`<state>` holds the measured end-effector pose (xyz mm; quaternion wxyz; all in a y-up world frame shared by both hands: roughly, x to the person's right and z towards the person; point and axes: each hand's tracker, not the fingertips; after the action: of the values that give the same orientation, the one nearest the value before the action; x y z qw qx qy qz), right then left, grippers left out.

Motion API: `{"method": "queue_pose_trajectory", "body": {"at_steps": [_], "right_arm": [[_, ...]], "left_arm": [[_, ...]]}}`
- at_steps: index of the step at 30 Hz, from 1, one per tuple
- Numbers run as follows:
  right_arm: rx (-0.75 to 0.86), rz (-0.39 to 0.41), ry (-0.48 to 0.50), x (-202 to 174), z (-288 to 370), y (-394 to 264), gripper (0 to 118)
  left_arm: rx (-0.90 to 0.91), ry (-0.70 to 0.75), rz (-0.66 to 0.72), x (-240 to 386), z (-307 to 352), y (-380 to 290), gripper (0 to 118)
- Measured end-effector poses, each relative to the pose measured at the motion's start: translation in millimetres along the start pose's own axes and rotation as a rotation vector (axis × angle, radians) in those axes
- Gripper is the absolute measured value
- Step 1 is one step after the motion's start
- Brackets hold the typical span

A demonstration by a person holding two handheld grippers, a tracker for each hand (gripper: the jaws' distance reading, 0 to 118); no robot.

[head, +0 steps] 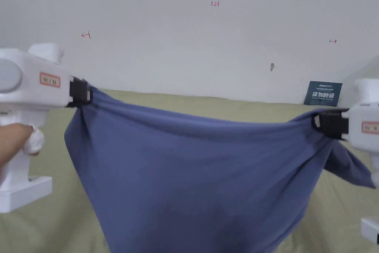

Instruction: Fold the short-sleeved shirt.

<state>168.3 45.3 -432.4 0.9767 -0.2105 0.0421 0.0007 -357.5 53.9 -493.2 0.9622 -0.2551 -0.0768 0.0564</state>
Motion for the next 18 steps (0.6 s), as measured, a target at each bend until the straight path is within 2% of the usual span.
{"method": "queue_pose_trajectory", "body": {"at_steps": [3, 7, 11, 18], "right_arm": [[0.045, 0.005, 0.012, 3.0, 0.6, 30.0, 4], [0.092, 0.009, 0.022, 8.8, -3.8, 65.3, 4], [0.123, 0.058, 0.008, 7.2, -10.8, 94.6, 4], [0.142, 0.008, -0.012, 8.5, -27.5, 112.7, 4]], "left_arm": [[0.043, -0.024, 0.042, -8.3, 7.6, 23.0, 1], [0.052, -0.001, 0.029, -12.8, 7.3, 45.8, 1], [0.102, 0.000, 0.002, -6.3, 10.4, 69.4, 1], [0.117, 0.007, -0.018, 1.0, -5.3, 95.9, 1]]}}
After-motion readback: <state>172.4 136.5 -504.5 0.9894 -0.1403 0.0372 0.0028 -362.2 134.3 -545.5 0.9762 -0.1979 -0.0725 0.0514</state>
